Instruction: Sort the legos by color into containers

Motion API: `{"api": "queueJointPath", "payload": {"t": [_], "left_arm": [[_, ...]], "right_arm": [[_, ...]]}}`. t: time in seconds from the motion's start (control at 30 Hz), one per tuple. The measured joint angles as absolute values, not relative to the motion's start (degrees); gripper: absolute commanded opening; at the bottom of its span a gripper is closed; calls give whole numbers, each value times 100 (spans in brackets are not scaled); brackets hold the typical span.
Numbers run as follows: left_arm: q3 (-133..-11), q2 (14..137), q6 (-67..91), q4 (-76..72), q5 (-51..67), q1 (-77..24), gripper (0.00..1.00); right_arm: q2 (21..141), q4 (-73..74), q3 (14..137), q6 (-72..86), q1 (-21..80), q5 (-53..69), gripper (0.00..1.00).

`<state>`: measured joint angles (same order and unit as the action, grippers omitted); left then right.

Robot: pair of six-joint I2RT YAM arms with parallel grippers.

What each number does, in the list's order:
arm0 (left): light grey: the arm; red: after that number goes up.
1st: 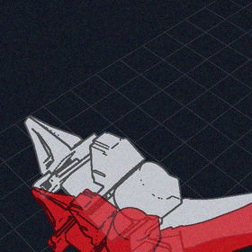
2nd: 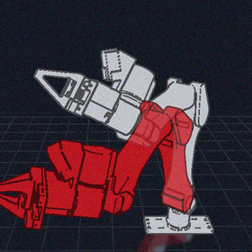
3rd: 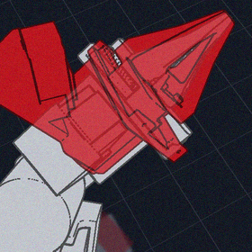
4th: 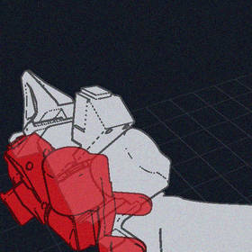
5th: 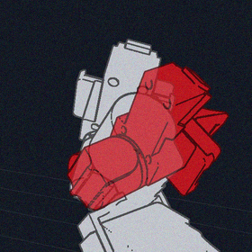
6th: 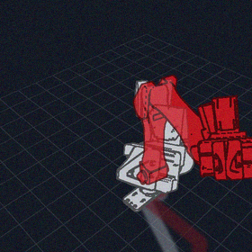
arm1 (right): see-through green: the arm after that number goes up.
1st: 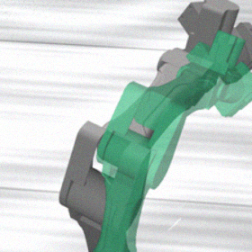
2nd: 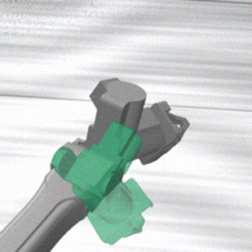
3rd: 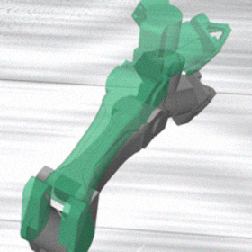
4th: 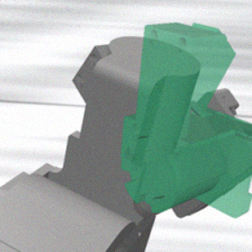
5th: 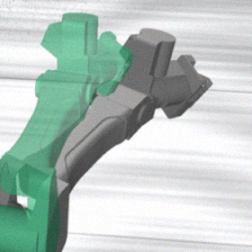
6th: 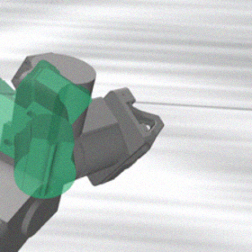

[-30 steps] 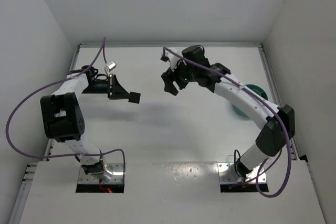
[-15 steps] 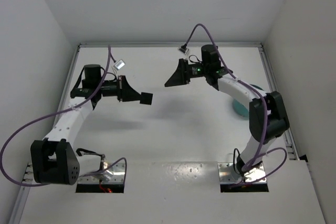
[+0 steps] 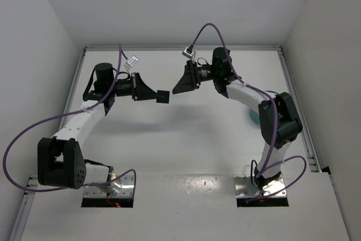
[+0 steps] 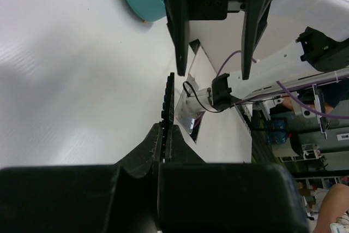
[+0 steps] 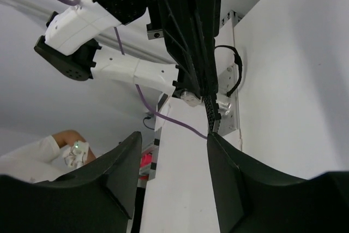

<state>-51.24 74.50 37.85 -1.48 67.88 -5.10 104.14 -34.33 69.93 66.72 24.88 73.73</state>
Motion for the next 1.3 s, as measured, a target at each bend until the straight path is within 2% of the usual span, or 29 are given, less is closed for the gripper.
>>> {"api": "queueJointPath", "payload": {"t": [0.13, 0.17, 0.27, 0.4, 0.6, 0.67, 0.73, 0.9, 1.0, 1.03, 1.1, 1.13, 1.2, 1.23, 1.3], "left_arm": [[-5124, 7566, 3879, -276, 6785, -543, 0], [-5124, 7599, 3911, -290, 6783, -565, 0], [-5124, 7629, 3959, -314, 6755, -652, 0], [-5124, 7629, 3981, -360, 6724, -760, 0], [-5124, 7664, 4021, -414, 6692, -816, 0], [-5124, 7682, 4032, -443, 6676, -819, 0], [-5124, 7684, 4047, -445, 6663, -823, 0], [-5124, 7682, 4060, -478, 6661, -867, 0], [-5124, 7682, 4093, -484, 6687, -869, 0], [-5124, 7684, 4104, -484, 6709, -869, 0], [-5127, 7679, 4147, -502, 6779, -871, 0], [-5127, 7673, 4165, -534, 6801, -871, 10], [-5127, 7666, 4193, -532, 6799, -871, 30], [-5127, 7666, 4182, -523, 6766, -871, 59], [-5133, 7664, 4093, -419, 6617, -873, 82]], "right_arm": [[10606, -3422, 6993, 6753, 2488, 7413, 60], [10643, -3406, 6993, 6759, 2488, 7419, 65], [10694, -3323, 6993, 6775, 2488, 7408, 69], [10694, -3282, 6993, 6775, 2488, 7402, 69], [10694, -3286, 6993, 6775, 2495, 7397, 59], [10694, -3277, 6989, 6775, 2504, 7397, 59], [10694, -3249, 6987, 6761, 2528, 7395, 53], [10694, -3096, 6987, 6622, 2668, 7393, 47], [10694, -2917, 6987, 6438, 2768, 7376, 33], [10694, -2864, 6987, 6399, 2790, 7371, 20], [10696, -2777, 6987, 6296, 2794, 7356, 9], [10700, -2733, 6987, 6276, 2792, 7347, 2], [10702, -2722, 6987, 6211, 2792, 7345, 0], [10702, -2722, 6987, 6202, 2792, 7349, 0], [10702, -2661, 6987, 6156, 2788, 7360, 0]]}}
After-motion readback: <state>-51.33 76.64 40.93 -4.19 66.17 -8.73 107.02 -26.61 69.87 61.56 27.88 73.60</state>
